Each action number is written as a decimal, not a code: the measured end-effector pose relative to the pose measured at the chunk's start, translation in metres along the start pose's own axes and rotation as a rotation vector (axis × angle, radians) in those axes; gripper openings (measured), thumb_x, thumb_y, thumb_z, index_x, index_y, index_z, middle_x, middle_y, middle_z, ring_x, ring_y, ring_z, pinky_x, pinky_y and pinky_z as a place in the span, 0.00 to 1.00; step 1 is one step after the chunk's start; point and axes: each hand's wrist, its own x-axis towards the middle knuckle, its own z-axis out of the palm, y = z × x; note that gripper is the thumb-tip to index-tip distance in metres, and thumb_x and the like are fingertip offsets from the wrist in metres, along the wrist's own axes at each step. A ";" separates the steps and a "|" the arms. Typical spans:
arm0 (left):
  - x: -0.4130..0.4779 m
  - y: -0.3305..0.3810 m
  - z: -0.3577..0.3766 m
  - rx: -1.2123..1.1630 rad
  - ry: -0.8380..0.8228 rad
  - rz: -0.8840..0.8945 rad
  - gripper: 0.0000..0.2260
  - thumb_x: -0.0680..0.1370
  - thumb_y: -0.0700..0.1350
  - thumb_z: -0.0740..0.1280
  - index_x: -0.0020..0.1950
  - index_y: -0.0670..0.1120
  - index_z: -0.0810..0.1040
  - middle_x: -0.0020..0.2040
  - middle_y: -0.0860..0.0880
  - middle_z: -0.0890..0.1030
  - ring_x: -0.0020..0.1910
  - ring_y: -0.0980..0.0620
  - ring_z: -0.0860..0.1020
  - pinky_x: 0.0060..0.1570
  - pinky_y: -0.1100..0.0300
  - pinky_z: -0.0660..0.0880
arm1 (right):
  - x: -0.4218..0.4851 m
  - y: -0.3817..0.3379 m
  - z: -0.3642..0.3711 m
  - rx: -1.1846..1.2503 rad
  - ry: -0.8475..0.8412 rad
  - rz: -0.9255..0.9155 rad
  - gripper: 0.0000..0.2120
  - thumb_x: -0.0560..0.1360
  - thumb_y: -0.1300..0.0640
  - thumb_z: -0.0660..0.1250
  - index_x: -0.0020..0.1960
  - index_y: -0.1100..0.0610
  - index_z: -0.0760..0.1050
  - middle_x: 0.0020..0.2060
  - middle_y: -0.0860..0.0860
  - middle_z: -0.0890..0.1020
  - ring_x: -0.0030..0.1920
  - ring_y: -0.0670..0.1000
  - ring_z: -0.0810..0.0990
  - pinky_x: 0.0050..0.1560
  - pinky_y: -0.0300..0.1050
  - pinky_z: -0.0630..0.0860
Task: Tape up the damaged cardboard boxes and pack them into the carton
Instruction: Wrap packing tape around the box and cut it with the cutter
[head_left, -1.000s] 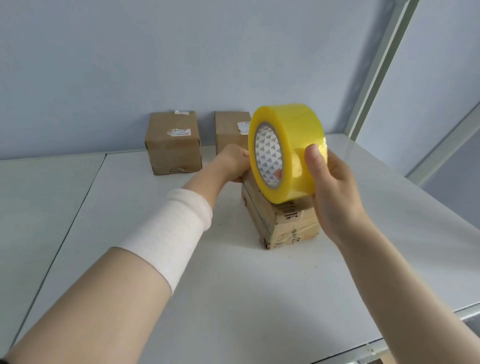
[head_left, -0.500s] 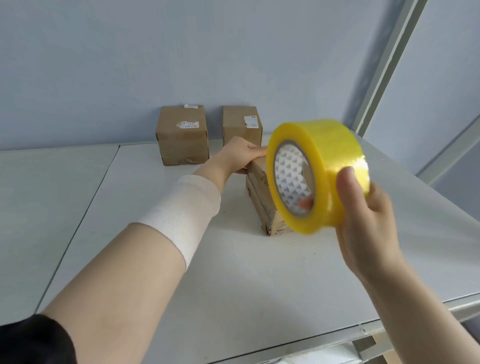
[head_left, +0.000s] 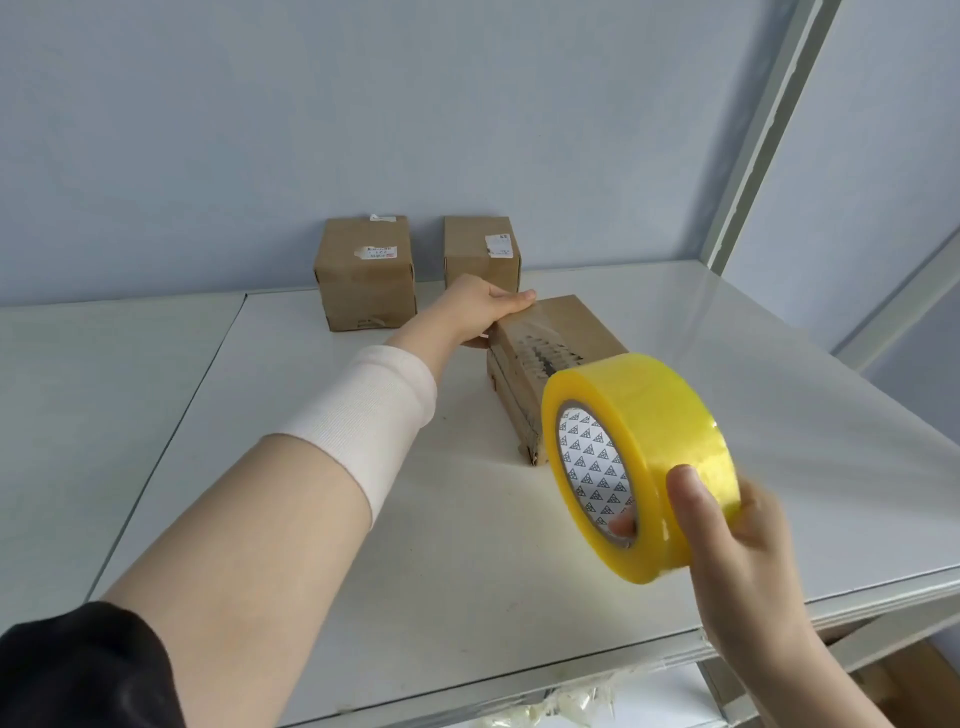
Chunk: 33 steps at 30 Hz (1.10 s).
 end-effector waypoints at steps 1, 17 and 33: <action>0.000 0.000 0.000 0.006 -0.002 0.004 0.11 0.76 0.54 0.67 0.39 0.51 0.82 0.35 0.54 0.82 0.33 0.59 0.79 0.34 0.68 0.76 | -0.002 0.000 0.000 -0.002 0.010 0.004 0.20 0.60 0.40 0.63 0.32 0.58 0.78 0.23 0.51 0.81 0.23 0.45 0.80 0.24 0.32 0.73; -0.025 0.021 0.013 0.538 -0.021 0.498 0.23 0.82 0.52 0.53 0.76 0.48 0.57 0.78 0.50 0.52 0.76 0.55 0.48 0.70 0.62 0.46 | 0.001 0.005 0.003 0.005 -0.024 0.120 0.19 0.57 0.38 0.65 0.33 0.53 0.82 0.27 0.51 0.83 0.25 0.45 0.81 0.24 0.33 0.72; -0.041 -0.009 0.005 0.707 -0.211 0.891 0.25 0.80 0.58 0.48 0.74 0.49 0.54 0.76 0.51 0.53 0.76 0.55 0.49 0.75 0.54 0.46 | 0.006 0.003 -0.006 0.082 -0.070 0.135 0.27 0.47 0.24 0.69 0.37 0.42 0.82 0.29 0.51 0.84 0.29 0.48 0.83 0.25 0.35 0.75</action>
